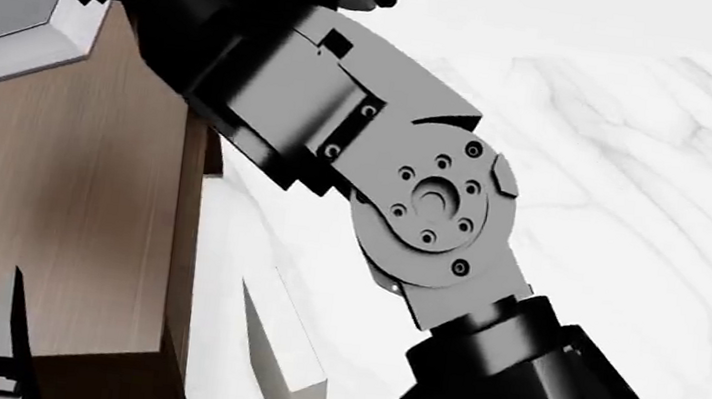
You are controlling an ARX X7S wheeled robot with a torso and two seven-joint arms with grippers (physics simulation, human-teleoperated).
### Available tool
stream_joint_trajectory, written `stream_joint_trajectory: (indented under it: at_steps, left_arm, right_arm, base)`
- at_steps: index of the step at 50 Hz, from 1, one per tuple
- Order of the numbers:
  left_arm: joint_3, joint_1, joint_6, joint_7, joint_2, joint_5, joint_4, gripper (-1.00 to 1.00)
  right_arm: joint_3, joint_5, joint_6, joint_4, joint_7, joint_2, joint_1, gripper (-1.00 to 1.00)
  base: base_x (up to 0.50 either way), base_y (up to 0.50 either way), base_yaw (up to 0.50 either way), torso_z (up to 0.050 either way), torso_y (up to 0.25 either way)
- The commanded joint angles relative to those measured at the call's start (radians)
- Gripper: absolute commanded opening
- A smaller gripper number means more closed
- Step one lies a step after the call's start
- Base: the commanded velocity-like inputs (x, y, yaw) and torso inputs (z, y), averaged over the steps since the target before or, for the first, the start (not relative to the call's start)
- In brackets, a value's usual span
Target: Pick up the book in the middle and place it on the cabinet shelf.
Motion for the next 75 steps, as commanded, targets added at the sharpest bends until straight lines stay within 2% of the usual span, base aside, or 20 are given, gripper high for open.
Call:
stream_joint_trajectory:
  at_steps: [1,26,67,68,75]
  left_arm:
    - [-0.026,0.003,0.007,0.03,0.02,0.0,0.008,1.0]
    - [-0.025,0.002,0.01,0.023,0.015,-0.01,0.009,1.0]
    - [-0.014,-0.003,0.016,0.015,0.006,-0.016,0.001,1.0]
    - [-0.014,-0.003,0.017,0.015,0.006,-0.017,0.0,1.0]
    - [-0.014,-0.003,0.018,0.013,0.004,-0.019,0.001,1.0]
  right_arm:
    - [-0.057,0.074,-0.08,-0.034,-0.078,-0.027,0.017,-1.0]
    - [-0.225,0.144,-0.172,0.0,-0.172,-0.01,-0.025,-1.0]
    - [-0.318,0.147,-0.216,0.005,-0.23,0.014,-0.074,-1.0]
    - [-0.316,0.153,-0.215,0.008,-0.237,0.014,-0.075,1.0]
    - [-0.32,0.154,-0.222,-0.012,-0.231,0.029,-0.085,1.0]
  base:
    - [0.0,0.0,0.0,0.0,0.0]
    - [0.0,0.0,0.0,0.001,0.001]
    - [0.0,0.0,0.0,0.0,0.001]
    - [0.0,0.0,0.0,0.0,0.0]
    - [0.0,0.0,0.0,0.001,0.0]
